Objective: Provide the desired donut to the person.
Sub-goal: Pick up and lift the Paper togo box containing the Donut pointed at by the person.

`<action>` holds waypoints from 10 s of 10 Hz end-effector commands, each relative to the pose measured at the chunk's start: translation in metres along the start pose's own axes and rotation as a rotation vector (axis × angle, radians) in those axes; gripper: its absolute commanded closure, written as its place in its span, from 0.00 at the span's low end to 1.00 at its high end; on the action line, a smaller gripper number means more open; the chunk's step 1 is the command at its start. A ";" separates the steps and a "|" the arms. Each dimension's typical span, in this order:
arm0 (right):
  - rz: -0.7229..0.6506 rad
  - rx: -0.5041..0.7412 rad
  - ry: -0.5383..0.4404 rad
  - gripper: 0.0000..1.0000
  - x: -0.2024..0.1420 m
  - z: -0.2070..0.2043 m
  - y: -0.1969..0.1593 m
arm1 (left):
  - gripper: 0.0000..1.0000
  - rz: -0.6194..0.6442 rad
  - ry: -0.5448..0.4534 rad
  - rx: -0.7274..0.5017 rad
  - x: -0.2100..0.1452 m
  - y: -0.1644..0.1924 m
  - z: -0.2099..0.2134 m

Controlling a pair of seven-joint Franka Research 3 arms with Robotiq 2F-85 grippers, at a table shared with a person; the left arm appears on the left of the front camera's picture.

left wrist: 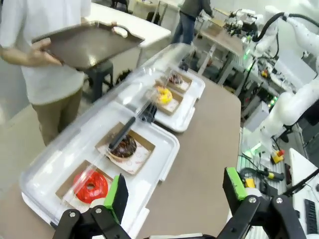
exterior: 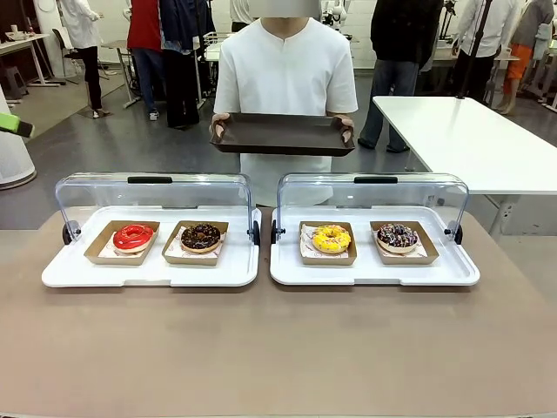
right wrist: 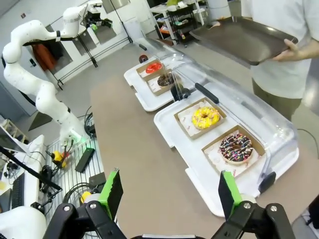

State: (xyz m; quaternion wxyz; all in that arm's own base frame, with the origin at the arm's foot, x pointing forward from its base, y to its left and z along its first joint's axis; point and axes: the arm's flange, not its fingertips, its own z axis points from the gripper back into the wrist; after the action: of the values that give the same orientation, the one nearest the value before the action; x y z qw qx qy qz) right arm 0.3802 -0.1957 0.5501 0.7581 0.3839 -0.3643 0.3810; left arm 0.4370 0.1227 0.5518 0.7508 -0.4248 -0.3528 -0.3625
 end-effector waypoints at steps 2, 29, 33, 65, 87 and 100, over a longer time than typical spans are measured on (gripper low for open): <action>0.034 0.014 -0.011 0.00 0.001 0.005 -0.003 | 0.00 -0.222 -0.110 0.080 -0.016 -0.003 -0.009; 0.024 0.003 0.007 0.00 0.000 0.002 0.002 | 0.00 -0.280 -0.055 0.079 -0.020 0.001 -0.014; 0.024 0.003 0.007 0.00 0.000 0.002 0.002 | 0.00 -0.280 -0.055 0.079 -0.020 0.001 -0.014; 0.470 -0.168 0.998 0.00 0.047 -0.472 0.080 | 0.00 -0.280 -0.055 0.079 -0.020 0.001 -0.014; 0.572 -0.143 1.021 0.00 0.027 -0.559 0.044 | 0.00 -0.280 -0.055 0.079 -0.020 0.001 -0.014; 0.583 -0.113 1.021 1.00 0.020 -0.557 0.042 | 0.00 -0.280 -0.055 0.079 -0.020 0.001 -0.014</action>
State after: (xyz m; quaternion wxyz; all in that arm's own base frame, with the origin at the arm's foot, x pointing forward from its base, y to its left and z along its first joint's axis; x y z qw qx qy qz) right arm 0.4977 0.3095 0.3378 0.7287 -0.0007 -0.0644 0.6818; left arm 0.4312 0.1158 0.5285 0.7010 -0.3501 -0.4400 -0.4387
